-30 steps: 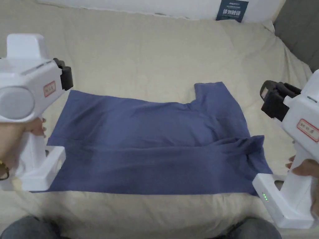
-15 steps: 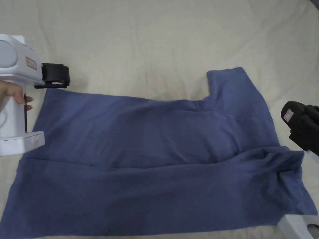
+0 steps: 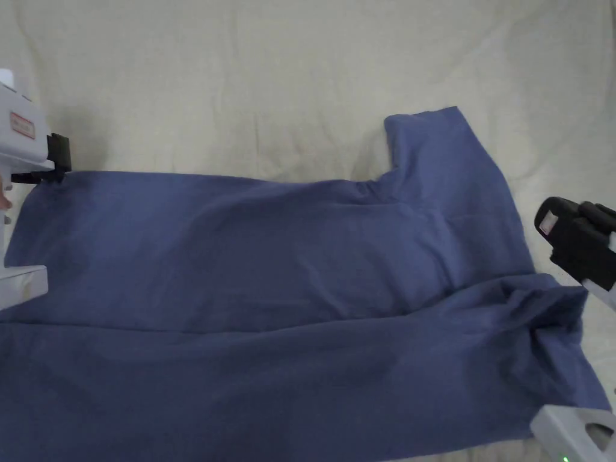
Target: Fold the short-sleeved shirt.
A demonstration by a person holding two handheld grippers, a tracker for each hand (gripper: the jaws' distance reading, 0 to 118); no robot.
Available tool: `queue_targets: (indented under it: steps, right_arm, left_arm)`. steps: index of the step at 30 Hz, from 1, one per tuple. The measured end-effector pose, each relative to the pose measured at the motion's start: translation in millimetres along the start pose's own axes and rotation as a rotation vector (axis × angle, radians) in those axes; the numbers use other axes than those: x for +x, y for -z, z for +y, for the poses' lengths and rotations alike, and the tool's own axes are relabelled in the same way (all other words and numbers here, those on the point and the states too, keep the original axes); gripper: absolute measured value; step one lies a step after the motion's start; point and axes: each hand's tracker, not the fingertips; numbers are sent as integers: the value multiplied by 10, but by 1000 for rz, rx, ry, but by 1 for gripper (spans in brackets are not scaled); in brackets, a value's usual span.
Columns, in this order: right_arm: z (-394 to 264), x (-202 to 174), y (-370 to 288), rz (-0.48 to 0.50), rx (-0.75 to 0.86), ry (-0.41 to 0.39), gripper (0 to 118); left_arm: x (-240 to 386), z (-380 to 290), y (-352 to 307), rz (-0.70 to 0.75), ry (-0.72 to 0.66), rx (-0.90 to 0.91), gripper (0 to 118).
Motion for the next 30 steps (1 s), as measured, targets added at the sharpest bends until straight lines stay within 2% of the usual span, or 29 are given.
queue_targets:
  steps: [4,5,6,7,8,9,10,11,12,14,19,21,23,25,26,27,28,29,30]
  right_arm:
    - [317,128,-10,70,-64,4,2]
    - [415,126,37,70,-87,-24,2]
    - [511,125,98,67,-112,-70,11]
    - [604,122,185,50,-133,-116,31]
    - [689,130,293,49,-164,-124,60]
    - [762,145,414,52,-217,-115,100]
    - [836,185,592,40,-279,-65,118]
    - [863,199,745,-3,-320,-13,118]
    - [882,189,875,-36,-354,-10,118]
    - [917,208,1186,-87,-410,-93,118]
    - [755,428,1900,-198,-504,-17,118]
    - [663,486,2077,-249,-521,-12,116]
    - [597,582,2206,-257,-520,4,99]
    - [529,630,2269,-263,-531,20,62]
    - [504,664,2287,-248,-539,27,49]
    - [490,674,2266,-228,-526,47,44]
    - [506,665,2222,-232,-511,53,32]
    - [533,667,2180,-204,-495,67,10]
    - [557,653,2133,-182,-486,78,3]
  left_arm:
    - [27,-5,-509,-21,-11,111,2]
    - [18,-4,-640,-42,-9,137,2]
    - [11,-4,-741,-56,-17,157,2]
    - [-28,22,-826,-76,-27,173,2]
    - [-48,26,-907,-93,-34,186,2]
    - [-46,16,-961,-95,-38,195,2]
    - [-31,6,-1017,-87,-35,198,2]
    - [-72,36,-993,-73,-20,200,2]
    - [-70,29,-999,-63,-8,200,2]
    - [-81,17,-1003,-55,6,189,2]
    - [-184,-4,-865,-44,-24,161,2]
    - [-203,-10,-802,-33,-32,143,2]
    - [-220,-21,-742,-35,-54,120,2]
    - [-226,-43,-698,-50,-52,121,2]
    - [-212,-45,-673,-42,-49,116,2]
    - [-195,-55,-661,-35,-46,108,2]
    - [-193,-58,-641,-37,-43,102,2]
    - [-191,-58,-628,-37,-40,99,2]
    - [-189,-58,-630,-35,-39,97,2]
